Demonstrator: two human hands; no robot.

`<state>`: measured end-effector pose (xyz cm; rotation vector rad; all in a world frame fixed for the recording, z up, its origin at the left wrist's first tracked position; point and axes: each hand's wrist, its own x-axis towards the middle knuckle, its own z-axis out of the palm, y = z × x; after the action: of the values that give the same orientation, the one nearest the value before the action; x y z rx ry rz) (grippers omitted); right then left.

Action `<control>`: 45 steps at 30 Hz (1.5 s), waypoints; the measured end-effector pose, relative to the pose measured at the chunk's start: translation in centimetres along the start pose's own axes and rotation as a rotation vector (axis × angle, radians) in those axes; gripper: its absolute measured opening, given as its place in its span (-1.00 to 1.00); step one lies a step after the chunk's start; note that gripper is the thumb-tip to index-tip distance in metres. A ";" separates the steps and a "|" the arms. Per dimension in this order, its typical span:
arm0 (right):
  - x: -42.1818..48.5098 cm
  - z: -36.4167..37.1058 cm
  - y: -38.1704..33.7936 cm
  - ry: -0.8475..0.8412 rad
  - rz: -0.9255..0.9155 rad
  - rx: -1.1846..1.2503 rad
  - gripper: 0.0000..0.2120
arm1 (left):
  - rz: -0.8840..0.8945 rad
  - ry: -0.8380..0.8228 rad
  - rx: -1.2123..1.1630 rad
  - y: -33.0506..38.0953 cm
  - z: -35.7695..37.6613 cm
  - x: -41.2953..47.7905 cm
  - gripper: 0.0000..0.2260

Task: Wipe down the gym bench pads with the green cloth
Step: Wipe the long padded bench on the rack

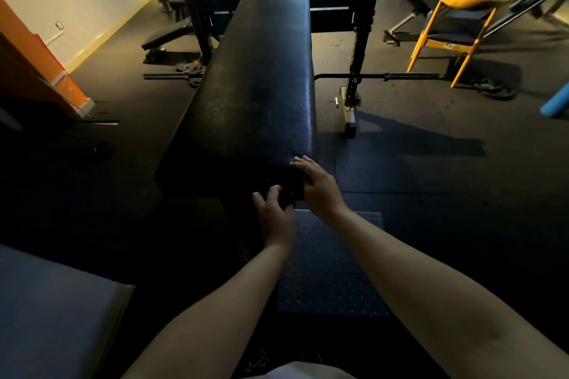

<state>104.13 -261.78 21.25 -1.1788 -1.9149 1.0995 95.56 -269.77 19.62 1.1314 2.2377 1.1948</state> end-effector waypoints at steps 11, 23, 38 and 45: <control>-1.3 -1.2 -0.3 0.081 0.132 0.307 -0.68 | 0.179 -0.193 0.055 2.2 0.3 -0.6 -0.71; -1.1 -1.5 -1.2 0.334 0.173 0.358 -0.79 | 0.313 -0.342 -0.190 4.6 -0.1 3.2 -0.64; 3.0 0.4 -0.9 0.414 0.338 0.045 -0.91 | 0.536 -0.344 0.584 -0.4 1.5 8.7 -0.48; 0.1 1.6 -0.6 0.507 0.352 0.058 -0.93 | 0.486 -0.308 0.429 1.0 0.6 7.9 -0.50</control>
<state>102.57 -262.39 21.02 -1.6205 -1.3133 0.9046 91.62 -262.93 20.49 1.9625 2.0883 0.6262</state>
